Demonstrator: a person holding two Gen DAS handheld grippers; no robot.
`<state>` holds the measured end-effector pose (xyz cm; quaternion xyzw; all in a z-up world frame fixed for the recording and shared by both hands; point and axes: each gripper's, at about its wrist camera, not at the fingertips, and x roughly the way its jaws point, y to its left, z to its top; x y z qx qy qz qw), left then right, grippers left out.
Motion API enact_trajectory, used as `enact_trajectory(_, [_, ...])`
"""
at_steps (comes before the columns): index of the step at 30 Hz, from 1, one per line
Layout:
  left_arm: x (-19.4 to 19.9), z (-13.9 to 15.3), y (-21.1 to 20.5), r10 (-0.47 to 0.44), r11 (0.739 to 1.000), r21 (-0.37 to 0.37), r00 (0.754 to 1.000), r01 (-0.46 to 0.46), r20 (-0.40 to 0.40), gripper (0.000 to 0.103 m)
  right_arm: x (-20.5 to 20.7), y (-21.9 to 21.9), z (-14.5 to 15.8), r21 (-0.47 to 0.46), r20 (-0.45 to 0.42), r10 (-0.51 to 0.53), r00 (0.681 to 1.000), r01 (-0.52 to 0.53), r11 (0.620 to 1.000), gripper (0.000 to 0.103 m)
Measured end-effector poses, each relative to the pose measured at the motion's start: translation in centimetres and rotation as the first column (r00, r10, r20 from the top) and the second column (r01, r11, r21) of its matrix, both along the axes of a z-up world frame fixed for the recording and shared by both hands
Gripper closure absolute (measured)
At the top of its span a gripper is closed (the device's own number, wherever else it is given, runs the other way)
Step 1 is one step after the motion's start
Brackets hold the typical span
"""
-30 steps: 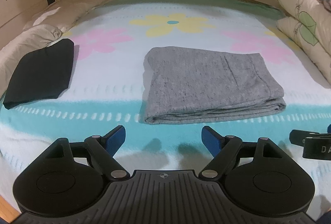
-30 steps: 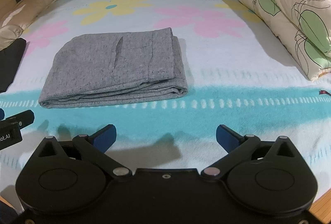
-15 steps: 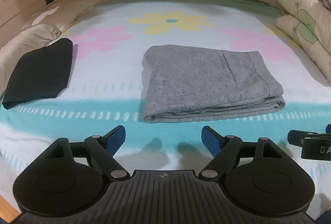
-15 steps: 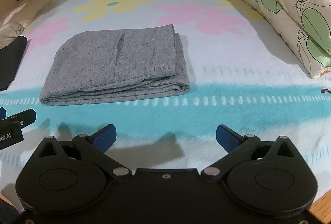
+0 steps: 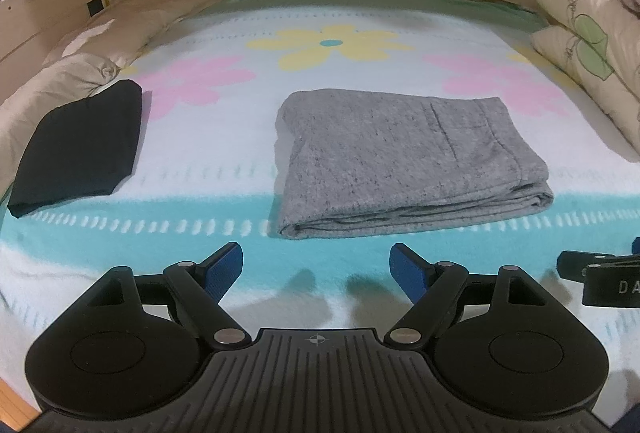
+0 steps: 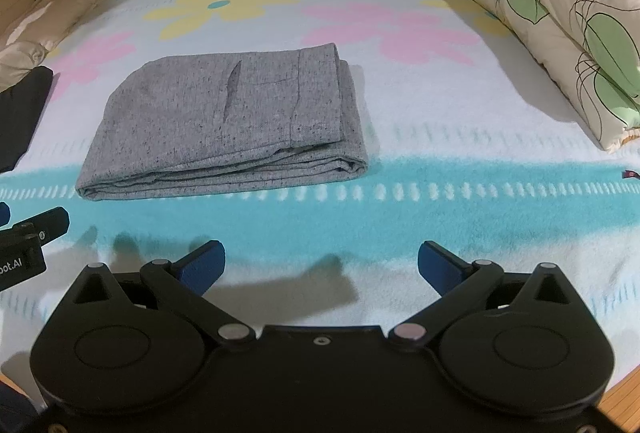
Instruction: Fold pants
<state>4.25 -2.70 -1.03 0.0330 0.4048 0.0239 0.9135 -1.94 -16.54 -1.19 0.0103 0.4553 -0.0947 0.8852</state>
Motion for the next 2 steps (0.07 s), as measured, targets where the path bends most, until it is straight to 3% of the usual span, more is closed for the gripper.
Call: enact_trajectory(2, [-0.04, 0.06, 0.09, 0.002, 1.000, 0.000, 1.000, -0.002, -0.002, 0.023, 0.01, -0.01, -0.03, 0.001, -0.001, 0.000, 1.000, 0.000, 1.000, 0.001])
